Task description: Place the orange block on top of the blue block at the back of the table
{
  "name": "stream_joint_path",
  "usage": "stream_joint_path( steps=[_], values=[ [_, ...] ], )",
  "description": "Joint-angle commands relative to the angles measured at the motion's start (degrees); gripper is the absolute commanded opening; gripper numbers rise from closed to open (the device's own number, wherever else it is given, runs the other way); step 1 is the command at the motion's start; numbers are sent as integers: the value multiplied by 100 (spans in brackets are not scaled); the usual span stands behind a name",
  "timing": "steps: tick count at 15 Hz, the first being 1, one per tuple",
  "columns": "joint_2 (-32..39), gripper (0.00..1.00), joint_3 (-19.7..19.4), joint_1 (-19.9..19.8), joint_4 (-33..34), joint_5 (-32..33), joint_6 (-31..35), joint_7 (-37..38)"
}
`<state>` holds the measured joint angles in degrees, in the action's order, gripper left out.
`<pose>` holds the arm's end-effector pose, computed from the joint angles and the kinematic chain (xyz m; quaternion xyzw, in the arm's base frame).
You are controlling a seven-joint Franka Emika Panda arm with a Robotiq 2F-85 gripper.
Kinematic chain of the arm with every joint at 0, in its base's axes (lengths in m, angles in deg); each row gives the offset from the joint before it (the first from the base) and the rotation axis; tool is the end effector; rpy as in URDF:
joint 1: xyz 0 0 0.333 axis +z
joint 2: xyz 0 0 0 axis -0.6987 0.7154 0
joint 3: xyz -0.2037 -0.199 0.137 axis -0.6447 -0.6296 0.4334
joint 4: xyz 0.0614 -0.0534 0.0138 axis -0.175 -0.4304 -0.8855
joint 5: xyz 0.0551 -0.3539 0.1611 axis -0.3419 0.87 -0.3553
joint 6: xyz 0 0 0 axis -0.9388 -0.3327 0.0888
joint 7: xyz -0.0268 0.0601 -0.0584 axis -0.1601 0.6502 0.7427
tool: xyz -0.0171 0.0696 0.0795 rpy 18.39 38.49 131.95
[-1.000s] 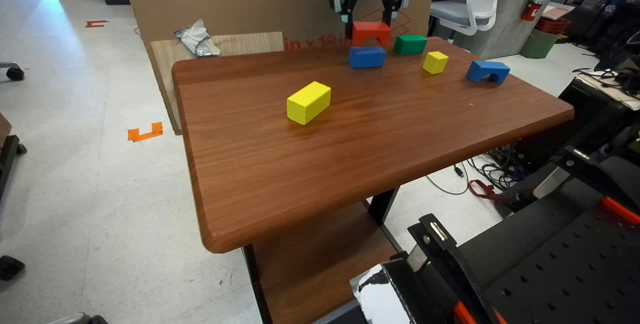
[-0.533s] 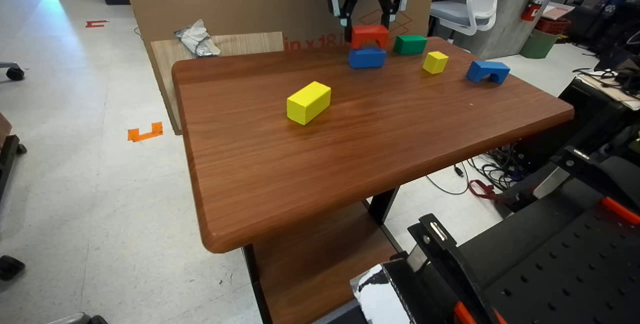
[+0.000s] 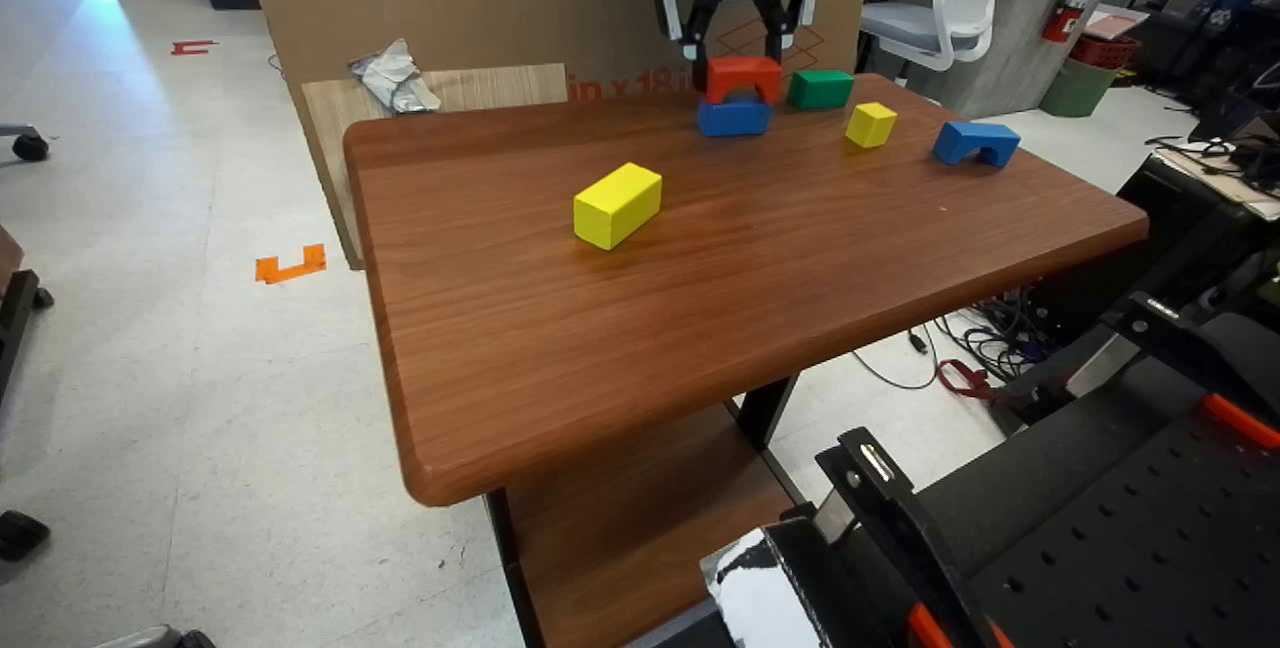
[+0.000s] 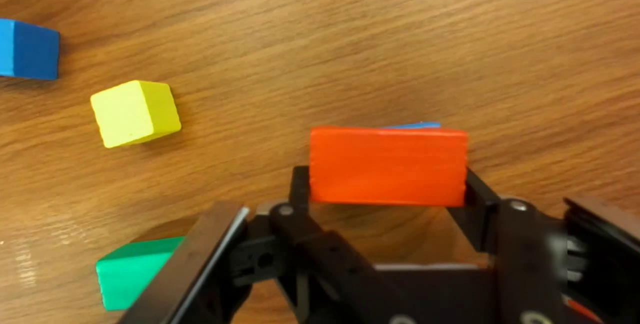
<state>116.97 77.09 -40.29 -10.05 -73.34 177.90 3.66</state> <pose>0.7227 0.0251 0.1874 0.9833 -0.1180 -0.1223 0.0647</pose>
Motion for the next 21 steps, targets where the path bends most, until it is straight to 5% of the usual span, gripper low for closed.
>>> stream_joint_path(
  steps=[1,3,14,15,21],
  values=[
    [308,93,-74,73,523,-46,-386,75],
    [323,100,-67,54,575,-45,-409,31],
    [-1025,100,-59,91,-654,265,83,-718],
    [-567,100,-15,66,-73,112,-48,-538],
    [-579,100,-15,64,-132,119,-55,-550]
  ],
)
